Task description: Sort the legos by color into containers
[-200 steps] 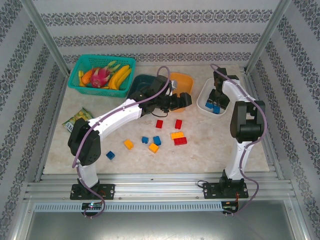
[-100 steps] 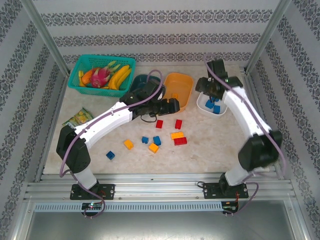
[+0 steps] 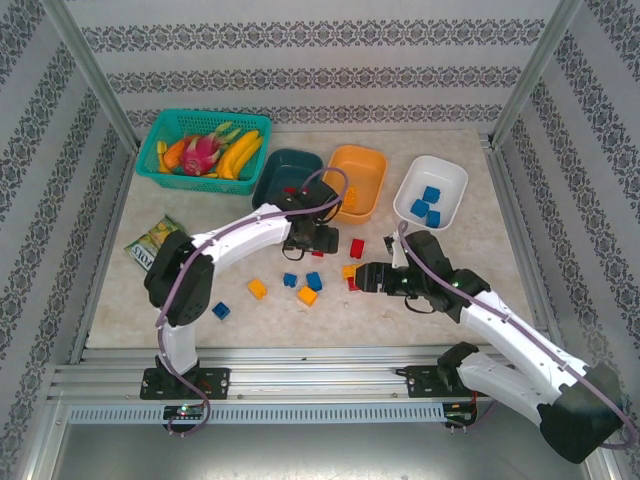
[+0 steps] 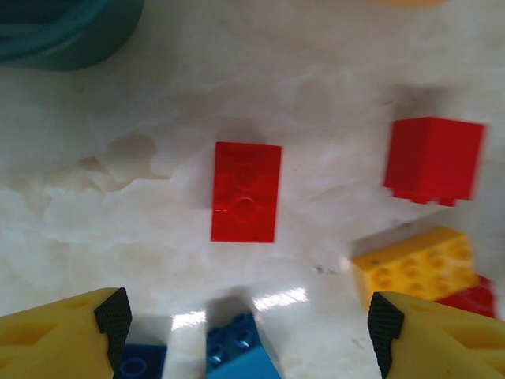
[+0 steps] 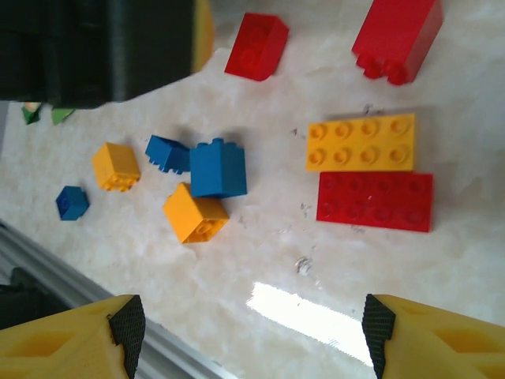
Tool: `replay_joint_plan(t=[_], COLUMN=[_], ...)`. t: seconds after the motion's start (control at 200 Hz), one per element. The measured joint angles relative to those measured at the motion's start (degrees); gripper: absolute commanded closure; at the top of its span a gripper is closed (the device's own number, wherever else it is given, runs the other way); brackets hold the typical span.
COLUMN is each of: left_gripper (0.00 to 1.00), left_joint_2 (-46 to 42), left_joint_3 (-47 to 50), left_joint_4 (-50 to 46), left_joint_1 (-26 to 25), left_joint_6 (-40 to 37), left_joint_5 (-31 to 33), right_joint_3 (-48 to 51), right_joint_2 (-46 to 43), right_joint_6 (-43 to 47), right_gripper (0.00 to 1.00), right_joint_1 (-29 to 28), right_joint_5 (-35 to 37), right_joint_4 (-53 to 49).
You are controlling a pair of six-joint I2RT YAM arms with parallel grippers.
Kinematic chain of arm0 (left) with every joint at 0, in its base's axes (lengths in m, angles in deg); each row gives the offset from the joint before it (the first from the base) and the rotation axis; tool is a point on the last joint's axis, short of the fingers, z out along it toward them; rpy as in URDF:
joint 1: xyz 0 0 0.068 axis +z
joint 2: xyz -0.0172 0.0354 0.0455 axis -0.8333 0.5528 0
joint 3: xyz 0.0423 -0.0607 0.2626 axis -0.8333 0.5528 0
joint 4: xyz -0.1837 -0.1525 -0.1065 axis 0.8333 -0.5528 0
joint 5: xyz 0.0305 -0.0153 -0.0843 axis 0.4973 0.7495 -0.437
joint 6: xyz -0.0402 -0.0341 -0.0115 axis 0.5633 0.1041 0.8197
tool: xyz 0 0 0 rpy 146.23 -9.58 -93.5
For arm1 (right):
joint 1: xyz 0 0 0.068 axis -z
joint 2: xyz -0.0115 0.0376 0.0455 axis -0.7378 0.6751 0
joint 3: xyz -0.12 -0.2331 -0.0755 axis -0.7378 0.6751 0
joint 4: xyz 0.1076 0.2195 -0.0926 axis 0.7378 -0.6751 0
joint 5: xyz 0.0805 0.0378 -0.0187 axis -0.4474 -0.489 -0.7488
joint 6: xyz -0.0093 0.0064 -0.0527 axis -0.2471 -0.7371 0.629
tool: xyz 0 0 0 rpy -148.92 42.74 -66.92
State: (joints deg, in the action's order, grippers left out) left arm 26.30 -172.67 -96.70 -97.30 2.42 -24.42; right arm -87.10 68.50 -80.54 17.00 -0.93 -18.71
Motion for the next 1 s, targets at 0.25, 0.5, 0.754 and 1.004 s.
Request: replay_joint_plan(t=[0.25,0.5,0.754,1.004], left_gripper=[0.31,0.44,0.60,0.63], left_joint_2=[9.11,13.97,15.89,15.87], left_joint_3=[-4.66,-9.90,-11.45,-11.61], left_joint_4=[-0.44,-0.63,-0.81,-0.94], left_joint_1=[0.59,1.53,1.60,1.60], left_joint_6=[-3.30,-5.16,-6.14,-6.43], left_joint_5=[0.74,0.74,1.07,2.32], right_joint_3=[0.79,0.81,0.81,0.79], right_joint_2=[-1.18,-2.25,-3.17,-2.23], right_joint_6=[-1.68,-2.75,-3.39,-3.37], right_gripper=[0.25,0.26,0.26,0.27], right_joint_1=[0.00,0.00,0.00,0.00], right_joint_5=[-2.12,-2.69,-2.69,-2.73], right_joint_4=[1.68,1.60,1.27,1.20])
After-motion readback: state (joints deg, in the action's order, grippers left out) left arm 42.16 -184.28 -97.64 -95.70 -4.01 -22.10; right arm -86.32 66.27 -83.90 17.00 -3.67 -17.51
